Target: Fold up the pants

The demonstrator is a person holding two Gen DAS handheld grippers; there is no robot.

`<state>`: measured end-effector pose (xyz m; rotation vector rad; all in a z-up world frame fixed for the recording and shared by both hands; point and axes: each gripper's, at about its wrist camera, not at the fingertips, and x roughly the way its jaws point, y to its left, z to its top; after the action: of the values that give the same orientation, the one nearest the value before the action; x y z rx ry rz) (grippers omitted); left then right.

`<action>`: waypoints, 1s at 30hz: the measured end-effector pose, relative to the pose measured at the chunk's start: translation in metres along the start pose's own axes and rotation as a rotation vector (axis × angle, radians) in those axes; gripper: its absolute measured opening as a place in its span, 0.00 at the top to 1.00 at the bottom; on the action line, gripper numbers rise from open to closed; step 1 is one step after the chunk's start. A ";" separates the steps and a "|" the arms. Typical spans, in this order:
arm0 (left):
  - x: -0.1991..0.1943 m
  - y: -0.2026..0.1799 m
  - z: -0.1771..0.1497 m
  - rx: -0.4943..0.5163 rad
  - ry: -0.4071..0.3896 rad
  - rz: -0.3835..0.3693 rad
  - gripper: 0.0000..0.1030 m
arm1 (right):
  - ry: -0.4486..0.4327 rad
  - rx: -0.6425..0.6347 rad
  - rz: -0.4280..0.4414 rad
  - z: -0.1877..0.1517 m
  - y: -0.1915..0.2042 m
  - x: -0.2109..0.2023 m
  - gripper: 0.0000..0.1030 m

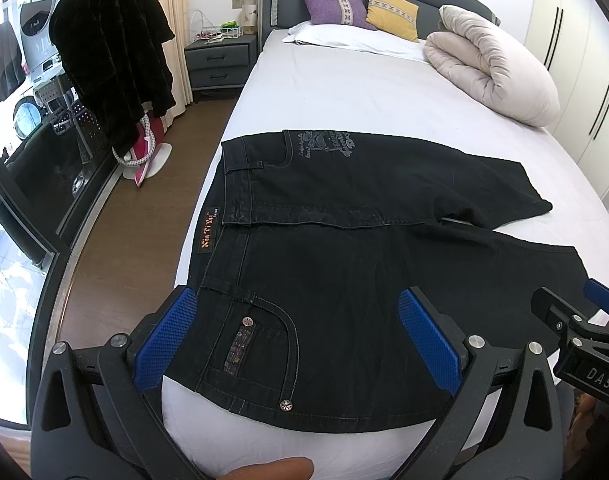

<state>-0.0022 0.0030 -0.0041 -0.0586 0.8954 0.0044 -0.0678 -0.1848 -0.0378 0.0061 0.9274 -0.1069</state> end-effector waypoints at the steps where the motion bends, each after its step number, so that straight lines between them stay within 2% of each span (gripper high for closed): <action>1: 0.000 0.000 0.000 0.000 0.001 0.000 0.00 | 0.000 0.000 0.000 0.000 0.000 0.000 0.00; 30: 0.001 0.000 0.001 -0.002 0.004 -0.001 0.00 | 0.004 0.000 0.003 -0.002 0.005 0.002 0.00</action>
<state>-0.0007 0.0035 -0.0039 -0.0606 0.8995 0.0038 -0.0681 -0.1799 -0.0407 0.0080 0.9313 -0.1042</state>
